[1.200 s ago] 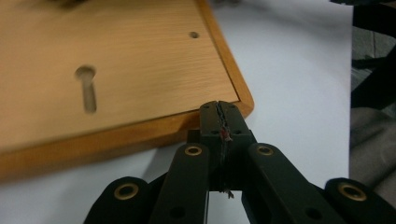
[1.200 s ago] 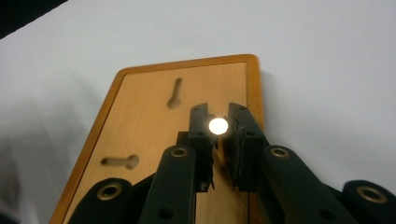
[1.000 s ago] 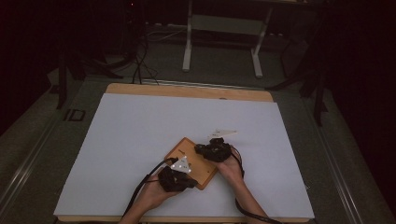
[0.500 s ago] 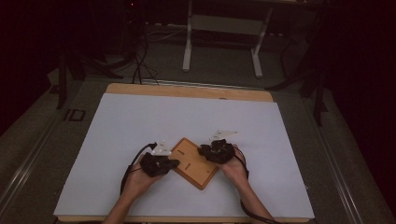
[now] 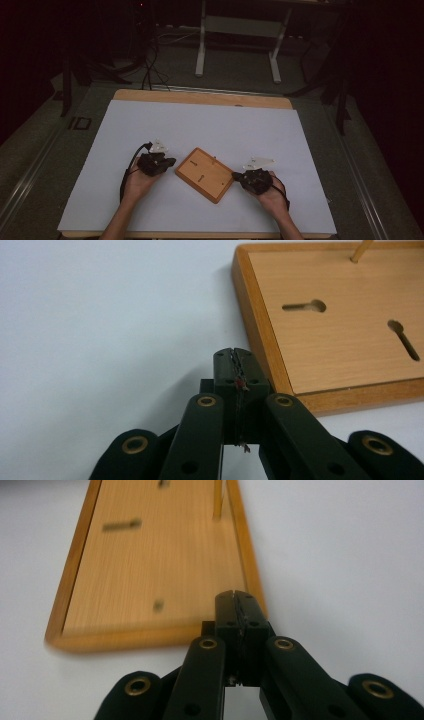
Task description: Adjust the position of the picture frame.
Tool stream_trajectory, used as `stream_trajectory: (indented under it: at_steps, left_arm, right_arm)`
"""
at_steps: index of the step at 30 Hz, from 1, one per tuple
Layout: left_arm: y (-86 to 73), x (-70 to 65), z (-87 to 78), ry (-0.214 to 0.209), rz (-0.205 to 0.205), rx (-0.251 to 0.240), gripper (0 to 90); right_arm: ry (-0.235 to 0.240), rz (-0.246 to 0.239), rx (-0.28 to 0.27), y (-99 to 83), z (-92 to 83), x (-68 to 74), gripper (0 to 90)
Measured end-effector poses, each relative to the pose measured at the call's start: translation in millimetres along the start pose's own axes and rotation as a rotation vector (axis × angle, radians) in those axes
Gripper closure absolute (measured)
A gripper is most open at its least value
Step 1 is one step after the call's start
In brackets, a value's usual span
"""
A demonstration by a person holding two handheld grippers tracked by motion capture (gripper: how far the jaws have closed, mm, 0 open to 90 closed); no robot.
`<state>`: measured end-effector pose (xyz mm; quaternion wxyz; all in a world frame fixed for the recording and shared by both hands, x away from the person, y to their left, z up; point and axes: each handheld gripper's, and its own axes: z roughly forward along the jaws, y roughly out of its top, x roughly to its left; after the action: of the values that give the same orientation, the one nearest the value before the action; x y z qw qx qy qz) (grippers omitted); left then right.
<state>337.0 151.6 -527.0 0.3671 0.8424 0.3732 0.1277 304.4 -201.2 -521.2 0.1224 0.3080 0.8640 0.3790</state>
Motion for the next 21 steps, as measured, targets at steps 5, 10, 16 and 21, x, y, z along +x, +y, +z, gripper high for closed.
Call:
stream_trajectory:
  at_steps: [5,10,16,21]
  left_arm:
    - [0.0,-4.9,6.3,-0.023,0.025,0.024,89.6]
    - [-2.0,-5.3,7.7,-0.034,0.013,0.029,89.7]
    - [-4.8,-9.9,4.9,-0.034,0.01,0.035,90.0]
    - [-7.8,-19.1,1.0,-0.069,0.007,0.038,90.0]
  right_arm:
    - [-0.015,-0.006,0.053,-13.4,-0.2,5.2,89.8]
    - [-0.02,0.006,0.067,-11.8,6.4,2.8,89.8]
    - [-0.039,0.029,0.065,-8.9,9.2,-3.2,89.9]
    - [-0.069,0.065,0.057,-2.2,16.0,-17.7,89.9]
